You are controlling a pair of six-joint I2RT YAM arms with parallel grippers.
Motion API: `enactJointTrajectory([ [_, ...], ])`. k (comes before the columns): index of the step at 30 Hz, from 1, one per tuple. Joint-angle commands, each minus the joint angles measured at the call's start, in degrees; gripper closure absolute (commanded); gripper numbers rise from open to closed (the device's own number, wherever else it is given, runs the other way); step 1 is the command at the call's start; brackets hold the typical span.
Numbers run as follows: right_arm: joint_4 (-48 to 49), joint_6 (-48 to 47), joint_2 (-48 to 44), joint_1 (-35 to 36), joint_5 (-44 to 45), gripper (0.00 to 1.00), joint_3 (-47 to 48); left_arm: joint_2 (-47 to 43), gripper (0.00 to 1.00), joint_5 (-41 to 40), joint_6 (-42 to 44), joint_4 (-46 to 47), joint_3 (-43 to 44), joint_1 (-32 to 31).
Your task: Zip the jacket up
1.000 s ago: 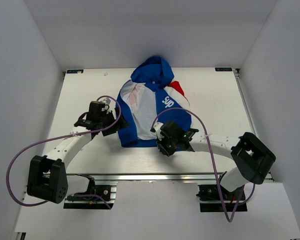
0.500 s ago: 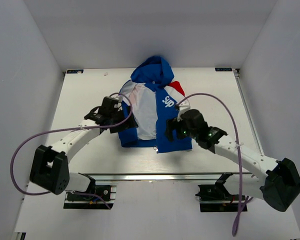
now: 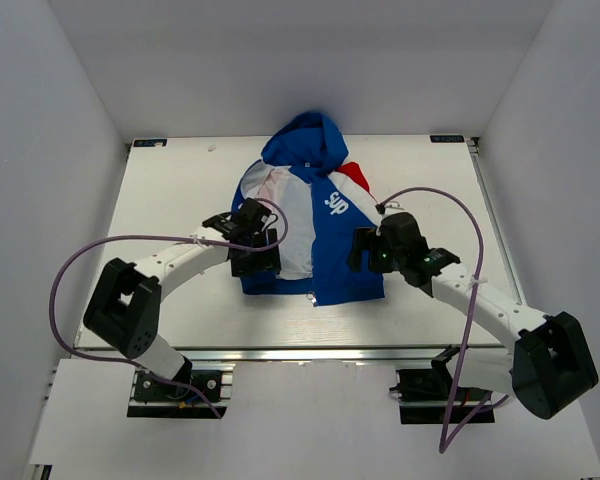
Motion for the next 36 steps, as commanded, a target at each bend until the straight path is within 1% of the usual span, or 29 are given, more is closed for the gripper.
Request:
enactJointTrajectory([
  [1,1.18,0.82,0.74,-0.48,-0.58,0.11,-0.28,1.42,0.20,-2.18,-1.30,-1.98,2.30,-0.99],
  [2,1.09,0.91,0.92,-0.57,-0.58,0.11,-0.36,2.73,0.24,-2.00,-1.30,-1.80,2.65,-1.34],
  [4,1.18,0.91,0.92,-0.65,-0.76,0.11,-0.71,3.88,0.34,-2.08,-1.65,-1.54,2.92,-1.52],
  [8,1.35,0.91,0.48,-0.92,-0.67,0.11,-1.50,6.60,0.49,-3.57,-2.35,-1.89,3.62,-1.52],
  [9,1.35,0.99,0.39,-1.01,-0.85,0.11,-1.59,6.96,0.60,-3.49,-2.44,-1.98,4.15,-1.52],
  [11,1.35,0.82,-0.04,-1.01,-1.28,0.11,-1.86,7.22,0.73,-3.05,-2.62,-2.15,4.50,-1.52],
  [12,1.53,0.56,-0.13,-1.01,-1.72,0.11,-1.94,6.88,0.84,-2.96,-2.62,-2.07,4.68,-1.61],
  [15,1.88,0.29,-0.57,-1.09,-3.04,0.11,-2.38,4.86,0.99,-2.87,-2.71,-2.68,5.03,-1.70],
  [17,3.01,0.03,-0.92,-1.09,-5.48,0.11,-2.65,3.36,1.00,-2.79,-2.27,-3.21,5.12,-1.87],
  [22,4.43,-1.55,-1.01,-1.01,-11.90,0.11,-2.91,-2.35,1.00,1.34,0.19,-3.82,4.68,-2.75],
  [27,2.24,-3.83,0.13,-0.92,-13.68,0.11,-1.77,-7.18,1.00,10.21,-0.16,1.18,-1.12,-3.63],
  [28,1.97,-4.10,0.22,-0.83,-13.33,0.11,-1.86,-8.41,1.00,12.31,-0.33,1.45,-1.73,-4.07],
  [32,1.88,-4.89,0.13,1.36,-10.70,0.11,-2.03,-10.44,1.00,12.86,-2.87,2.94,-5.76,-6.70],
  [33,0.92,-5.24,0.74,3.46,-7.65,0.11,-1.34,-10.44,1.00,12.60,-3.32,3.47,-6.65,-7.66],
  [34,0.04,-5.51,1.18,3.48,-5.44,0.11,-0.72,-10.09,1.00,12.60,-3.76,3.73,-7.44,-8.02],
  [36,-1.37,-5.95,2.67,7.33,-0.61,0.11,0.42,-8.51,1.00,12.51,-4.55,5.04,-9.90,-8.55],
])
